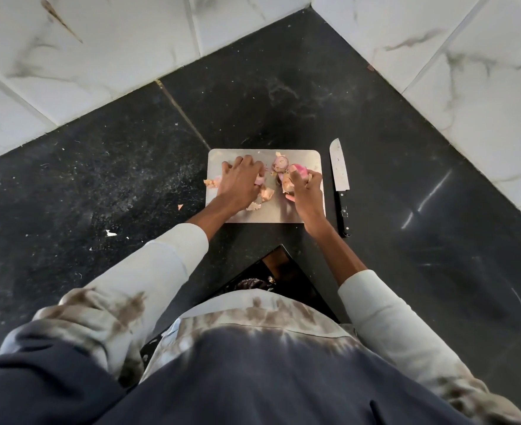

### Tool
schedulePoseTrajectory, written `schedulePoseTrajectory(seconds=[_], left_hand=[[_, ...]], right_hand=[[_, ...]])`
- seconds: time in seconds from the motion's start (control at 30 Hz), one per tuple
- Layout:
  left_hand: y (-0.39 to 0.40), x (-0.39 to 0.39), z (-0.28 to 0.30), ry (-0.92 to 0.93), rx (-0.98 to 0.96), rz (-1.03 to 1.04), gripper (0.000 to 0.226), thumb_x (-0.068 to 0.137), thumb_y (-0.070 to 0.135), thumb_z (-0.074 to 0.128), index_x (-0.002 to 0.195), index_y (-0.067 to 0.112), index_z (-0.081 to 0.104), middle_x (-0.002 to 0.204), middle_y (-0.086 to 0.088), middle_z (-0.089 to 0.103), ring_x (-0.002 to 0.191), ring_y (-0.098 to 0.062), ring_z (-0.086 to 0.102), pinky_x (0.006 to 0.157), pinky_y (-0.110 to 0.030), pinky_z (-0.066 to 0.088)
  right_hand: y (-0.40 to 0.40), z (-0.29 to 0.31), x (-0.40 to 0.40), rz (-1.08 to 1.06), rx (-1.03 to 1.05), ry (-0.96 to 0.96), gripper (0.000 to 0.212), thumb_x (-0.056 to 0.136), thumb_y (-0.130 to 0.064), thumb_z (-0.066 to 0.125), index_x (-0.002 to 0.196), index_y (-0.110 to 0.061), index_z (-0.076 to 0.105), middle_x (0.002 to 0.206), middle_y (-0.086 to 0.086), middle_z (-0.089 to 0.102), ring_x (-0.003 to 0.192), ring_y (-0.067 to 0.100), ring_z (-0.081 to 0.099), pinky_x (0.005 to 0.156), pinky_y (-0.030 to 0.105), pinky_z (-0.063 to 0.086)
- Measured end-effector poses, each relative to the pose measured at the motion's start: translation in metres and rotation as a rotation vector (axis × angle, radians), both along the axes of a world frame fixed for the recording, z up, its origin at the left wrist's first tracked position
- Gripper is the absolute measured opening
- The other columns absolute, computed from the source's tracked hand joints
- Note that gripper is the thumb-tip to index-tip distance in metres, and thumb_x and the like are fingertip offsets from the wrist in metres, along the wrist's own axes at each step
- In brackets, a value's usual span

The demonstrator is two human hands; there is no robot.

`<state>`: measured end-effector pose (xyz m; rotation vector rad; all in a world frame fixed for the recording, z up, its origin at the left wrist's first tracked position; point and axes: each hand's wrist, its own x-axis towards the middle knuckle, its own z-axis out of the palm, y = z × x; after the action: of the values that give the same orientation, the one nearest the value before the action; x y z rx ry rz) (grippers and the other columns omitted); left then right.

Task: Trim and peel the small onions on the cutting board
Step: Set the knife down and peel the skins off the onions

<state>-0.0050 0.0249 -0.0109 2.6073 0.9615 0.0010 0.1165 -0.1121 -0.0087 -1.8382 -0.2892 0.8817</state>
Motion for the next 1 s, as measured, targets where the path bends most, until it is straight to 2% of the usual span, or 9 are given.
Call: schedulePoseTrajectory(seconds=[0.17, 0.3, 0.4, 0.5, 0.6, 0.73, 0.8, 0.9, 1.0], left_hand=[[0.017, -0.015, 0.001, 0.008, 0.022, 0.068, 0.034, 0.091, 0.024, 0.073, 0.124, 0.026, 0.065, 0.131, -0.004, 0.056, 0.127, -0.028, 0.052, 0.106, -0.055, 0.035], [0.027, -0.026, -0.001, -0.05, -0.063, 0.149, 0.034, 0.089, 0.022, 0.076, 0.121, 0.027, 0.066, 0.13, -0.002, 0.055, 0.128, -0.027, 0.05, 0.11, -0.056, 0.033], [0.03, -0.032, -0.005, -0.102, -0.139, 0.166, 0.033, 0.086, 0.023, 0.079, 0.117, 0.03, 0.068, 0.128, 0.001, 0.056, 0.128, -0.024, 0.05, 0.107, -0.054, 0.033], [0.03, -0.036, -0.007, -0.142, -0.19, 0.169, 0.028, 0.089, 0.024, 0.073, 0.116, 0.031, 0.068, 0.125, 0.003, 0.055, 0.125, -0.024, 0.052, 0.107, -0.056, 0.04], [0.029, -0.038, -0.008, -0.151, -0.182, 0.151, 0.033, 0.088, 0.016, 0.069, 0.118, 0.031, 0.067, 0.126, 0.004, 0.055, 0.126, -0.024, 0.053, 0.107, -0.058, 0.042], [0.022, -0.033, -0.007, -0.193, -0.155, 0.152, 0.04, 0.084, 0.017, 0.078, 0.12, 0.031, 0.068, 0.129, 0.005, 0.055, 0.129, -0.021, 0.049, 0.107, -0.05, 0.034], [0.016, -0.027, -0.005, -0.222, -0.115, 0.157, 0.04, 0.084, 0.014, 0.076, 0.12, 0.03, 0.068, 0.132, 0.005, 0.055, 0.131, -0.021, 0.048, 0.11, -0.049, 0.032], [-0.001, -0.014, -0.002, -0.244, 0.024, 0.139, 0.035, 0.091, 0.011, 0.063, 0.122, 0.027, 0.066, 0.135, 0.002, 0.054, 0.132, -0.023, 0.047, 0.114, -0.051, 0.03], [-0.024, 0.005, 0.002, -0.215, 0.071, 0.126, 0.033, 0.096, 0.014, 0.056, 0.127, 0.021, 0.064, 0.14, -0.003, 0.051, 0.134, -0.026, 0.044, 0.116, -0.054, 0.03]], right_hand=[[0.01, 0.003, -0.003, 0.084, -0.041, -0.051, 0.059, 0.101, -0.054, 0.06, 0.145, -0.025, 0.031, 0.138, 0.007, 0.059, 0.121, 0.024, 0.066, 0.103, 0.051, 0.057], [0.017, 0.004, -0.011, 0.129, -0.081, -0.086, 0.058, 0.103, -0.05, 0.061, 0.145, -0.022, 0.033, 0.138, 0.003, 0.059, 0.121, 0.022, 0.064, 0.103, 0.05, 0.057], [0.026, 0.005, -0.031, 0.201, -0.066, -0.068, 0.06, 0.105, -0.048, 0.058, 0.15, -0.02, 0.028, 0.136, -0.003, 0.057, 0.119, 0.017, 0.063, 0.107, 0.044, 0.055], [0.039, 0.006, -0.054, 0.241, -0.022, -0.006, 0.062, 0.105, -0.049, 0.057, 0.152, -0.021, 0.028, 0.146, 0.005, 0.057, 0.128, 0.021, 0.061, 0.107, 0.038, 0.053], [0.044, 0.011, -0.063, 0.252, -0.005, -0.108, 0.06, 0.105, -0.05, 0.057, 0.15, -0.02, 0.032, 0.143, 0.006, 0.059, 0.124, 0.021, 0.063, 0.103, 0.034, 0.054], [0.025, 0.01, -0.031, 0.103, 0.023, -0.218, 0.047, 0.104, -0.042, 0.06, 0.142, -0.023, 0.04, 0.115, -0.005, 0.067, 0.099, 0.017, 0.072, 0.088, 0.042, 0.062], [0.007, 0.012, -0.005, -0.016, 0.014, -0.277, 0.044, 0.101, -0.047, 0.059, 0.135, -0.025, 0.043, 0.11, -0.003, 0.069, 0.093, 0.019, 0.072, 0.084, 0.046, 0.061], [-0.021, 0.017, 0.028, -0.119, -0.028, -0.305, 0.049, 0.103, -0.052, 0.056, 0.137, -0.02, 0.042, 0.113, 0.001, 0.068, 0.095, 0.019, 0.069, 0.086, 0.039, 0.057], [-0.039, 0.016, 0.047, -0.056, -0.066, -0.297, 0.05, 0.105, -0.052, 0.053, 0.138, -0.018, 0.038, 0.121, 0.004, 0.068, 0.107, 0.02, 0.069, 0.093, 0.035, 0.056]])
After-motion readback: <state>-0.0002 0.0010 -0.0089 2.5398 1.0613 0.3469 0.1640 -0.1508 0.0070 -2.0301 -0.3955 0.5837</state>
